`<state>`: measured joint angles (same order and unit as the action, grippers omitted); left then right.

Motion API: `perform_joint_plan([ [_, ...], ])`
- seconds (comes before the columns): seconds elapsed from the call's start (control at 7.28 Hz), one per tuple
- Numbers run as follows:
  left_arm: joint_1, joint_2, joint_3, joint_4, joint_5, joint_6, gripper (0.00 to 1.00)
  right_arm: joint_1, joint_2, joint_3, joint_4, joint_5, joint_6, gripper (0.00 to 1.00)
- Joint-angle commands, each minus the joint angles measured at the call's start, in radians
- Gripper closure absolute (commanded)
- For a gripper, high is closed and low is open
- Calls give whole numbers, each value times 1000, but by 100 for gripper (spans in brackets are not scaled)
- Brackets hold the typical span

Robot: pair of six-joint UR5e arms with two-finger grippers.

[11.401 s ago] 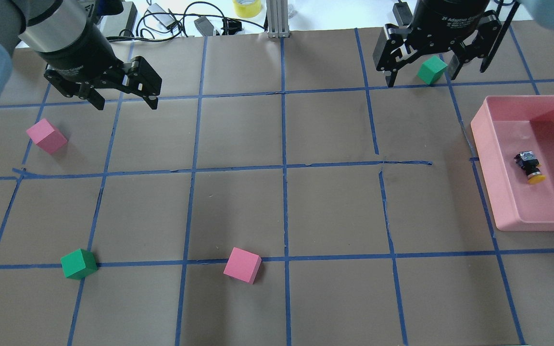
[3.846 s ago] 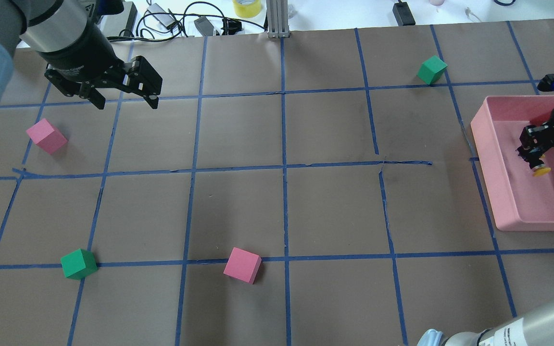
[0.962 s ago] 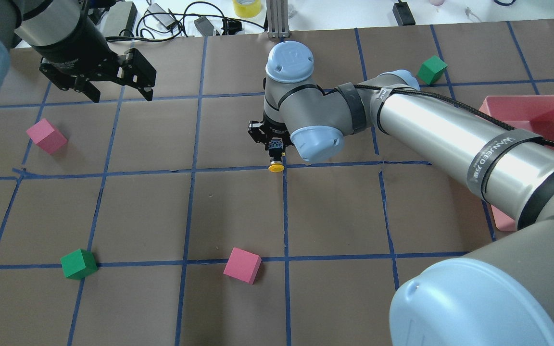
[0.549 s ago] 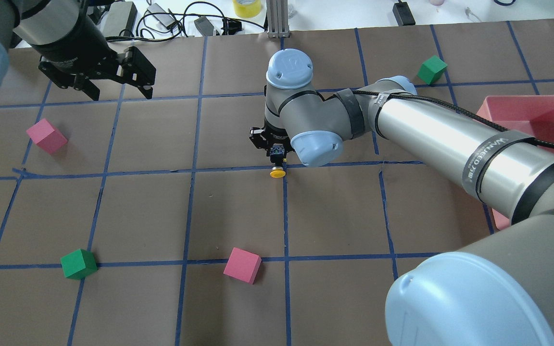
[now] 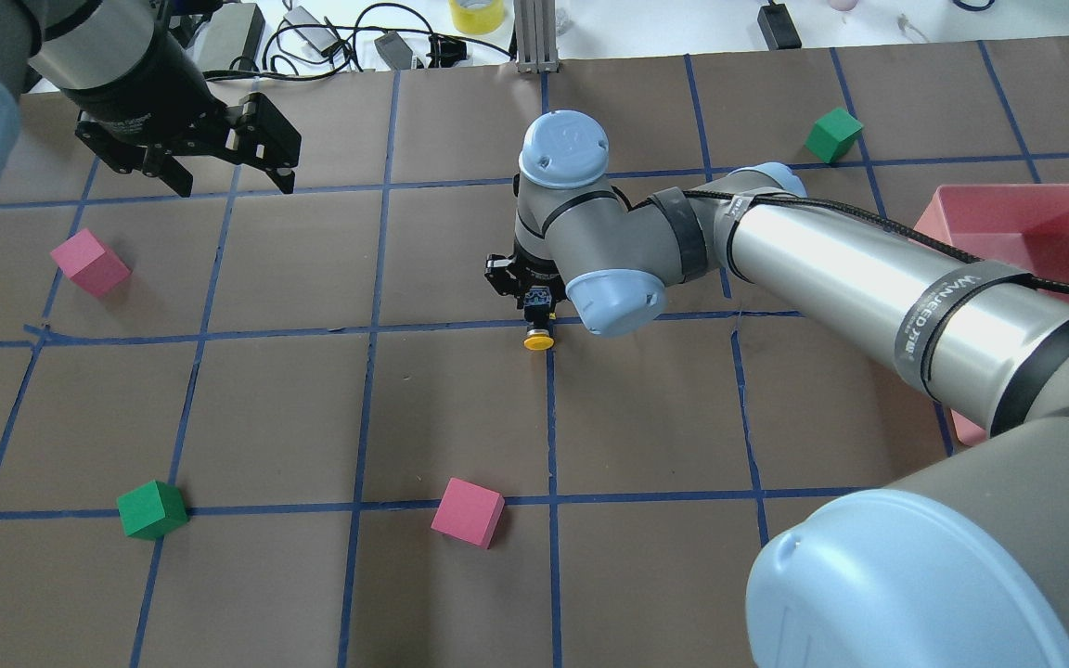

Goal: Align button upright
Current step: 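Open the right gripper and retract it away from the switch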

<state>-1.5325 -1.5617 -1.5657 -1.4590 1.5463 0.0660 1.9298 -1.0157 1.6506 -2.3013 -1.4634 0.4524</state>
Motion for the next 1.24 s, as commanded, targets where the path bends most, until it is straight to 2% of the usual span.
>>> perform_joint_plan([
  [0.0,-1,0,-2,0,0,0,0,0,-3,3,-13,2,0,16],
  [0.27,0,0,-4,0,1,0,0,0,-35,2,-20,0,-1,1],
  [0.55,-1,0,-5,0,0,0,0,-26,-96,-3,44,-8,-76,0],
  [0.69,-1,0,-4,0,0,0,0,-81,-163,-5,139,-12,-146,0],
  [1.1,-1,2,-4,0,0,0,0,-318,-373,-67,530,-32,-393,0],
])
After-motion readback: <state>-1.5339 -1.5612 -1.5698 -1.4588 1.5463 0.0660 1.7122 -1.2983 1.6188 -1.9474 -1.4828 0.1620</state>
